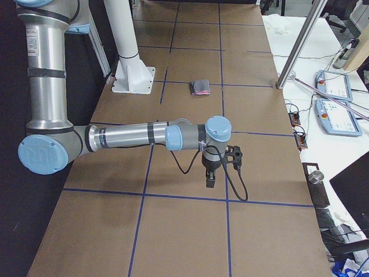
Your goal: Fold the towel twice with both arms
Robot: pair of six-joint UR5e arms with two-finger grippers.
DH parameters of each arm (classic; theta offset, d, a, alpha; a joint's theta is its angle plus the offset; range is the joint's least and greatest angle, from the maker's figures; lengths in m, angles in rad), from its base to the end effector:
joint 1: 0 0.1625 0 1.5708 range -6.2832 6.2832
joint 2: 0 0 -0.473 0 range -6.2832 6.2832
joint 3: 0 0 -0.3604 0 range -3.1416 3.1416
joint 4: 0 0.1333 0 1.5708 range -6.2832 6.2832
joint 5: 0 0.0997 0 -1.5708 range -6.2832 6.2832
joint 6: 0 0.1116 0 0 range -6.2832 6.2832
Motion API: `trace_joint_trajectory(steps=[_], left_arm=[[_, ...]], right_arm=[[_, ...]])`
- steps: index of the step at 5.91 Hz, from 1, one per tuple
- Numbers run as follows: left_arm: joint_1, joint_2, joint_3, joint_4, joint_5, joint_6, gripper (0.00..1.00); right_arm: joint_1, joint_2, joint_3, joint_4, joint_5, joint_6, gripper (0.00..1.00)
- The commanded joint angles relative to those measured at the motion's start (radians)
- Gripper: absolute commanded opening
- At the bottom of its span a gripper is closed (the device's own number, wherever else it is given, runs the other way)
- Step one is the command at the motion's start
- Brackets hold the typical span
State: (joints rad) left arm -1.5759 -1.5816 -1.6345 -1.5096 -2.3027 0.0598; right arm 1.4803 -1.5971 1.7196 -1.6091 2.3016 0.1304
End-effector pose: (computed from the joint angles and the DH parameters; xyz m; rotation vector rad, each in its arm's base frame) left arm -0.0611 -0.4650 0.6903 0.0365 0.7312 0.0571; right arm 0.0178 -0.4551 0.6657 -0.0006 -0.7347 0.0073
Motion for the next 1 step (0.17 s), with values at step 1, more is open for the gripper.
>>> trace_joint_trajectory(steps=[1], left_arm=[[-0.001, 0.002, 0.001, 0.005, -0.001, 0.000, 1.00]], right_arm=[[0.000, -0.006, 0.002, 0.000, 0.004, 0.000, 1.00]])
